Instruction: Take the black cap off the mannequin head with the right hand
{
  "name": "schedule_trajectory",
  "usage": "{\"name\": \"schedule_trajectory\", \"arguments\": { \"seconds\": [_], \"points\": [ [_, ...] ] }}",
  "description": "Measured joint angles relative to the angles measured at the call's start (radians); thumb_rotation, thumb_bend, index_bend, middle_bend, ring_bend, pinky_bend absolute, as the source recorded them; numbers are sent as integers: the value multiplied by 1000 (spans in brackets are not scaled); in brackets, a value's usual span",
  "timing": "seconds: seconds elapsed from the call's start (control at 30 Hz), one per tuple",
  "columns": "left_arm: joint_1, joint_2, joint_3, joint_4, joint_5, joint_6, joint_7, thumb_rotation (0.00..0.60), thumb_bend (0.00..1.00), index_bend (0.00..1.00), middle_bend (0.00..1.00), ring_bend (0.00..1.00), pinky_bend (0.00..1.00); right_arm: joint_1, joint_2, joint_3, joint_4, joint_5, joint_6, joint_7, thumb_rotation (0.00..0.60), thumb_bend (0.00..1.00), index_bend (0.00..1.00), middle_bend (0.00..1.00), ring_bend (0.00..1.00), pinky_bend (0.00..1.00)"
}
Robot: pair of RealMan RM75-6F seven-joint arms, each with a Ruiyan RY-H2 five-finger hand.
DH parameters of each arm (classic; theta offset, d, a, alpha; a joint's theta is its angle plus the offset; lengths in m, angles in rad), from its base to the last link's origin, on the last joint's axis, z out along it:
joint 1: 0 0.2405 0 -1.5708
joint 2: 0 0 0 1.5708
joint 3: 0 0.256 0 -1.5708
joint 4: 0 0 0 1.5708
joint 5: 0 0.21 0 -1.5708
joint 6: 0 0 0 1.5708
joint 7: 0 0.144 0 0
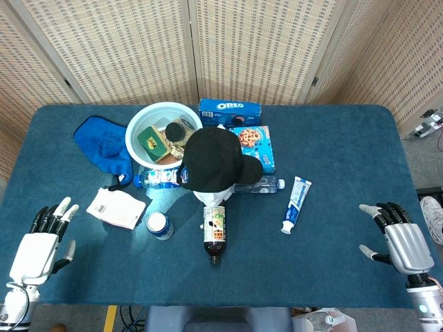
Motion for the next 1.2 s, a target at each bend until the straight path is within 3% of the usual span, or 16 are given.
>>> {"name": "schedule_trajectory", "arguments": {
  "seconds": [0.63, 0.9, 1.2],
  "points": [
    [16, 3, 7, 6, -7, 22, -17, 600, 485, 79, 0, 2, 0, 58, -9, 33, -20, 11, -54, -61, 600, 83, 234, 287, 172, 188],
    [20, 4, 12, 7, -3, 25, -28, 600, 486, 79, 0, 2, 0, 146, -47, 88, -34, 39, -130, -133, 600, 83, 261, 305, 212, 239],
    [30, 16, 18, -3, 5, 38, -34, 600, 486, 79, 0, 2, 0, 263, -152, 159, -20, 112, -222, -201, 600, 83, 305, 329, 257, 302]
  ]
}}
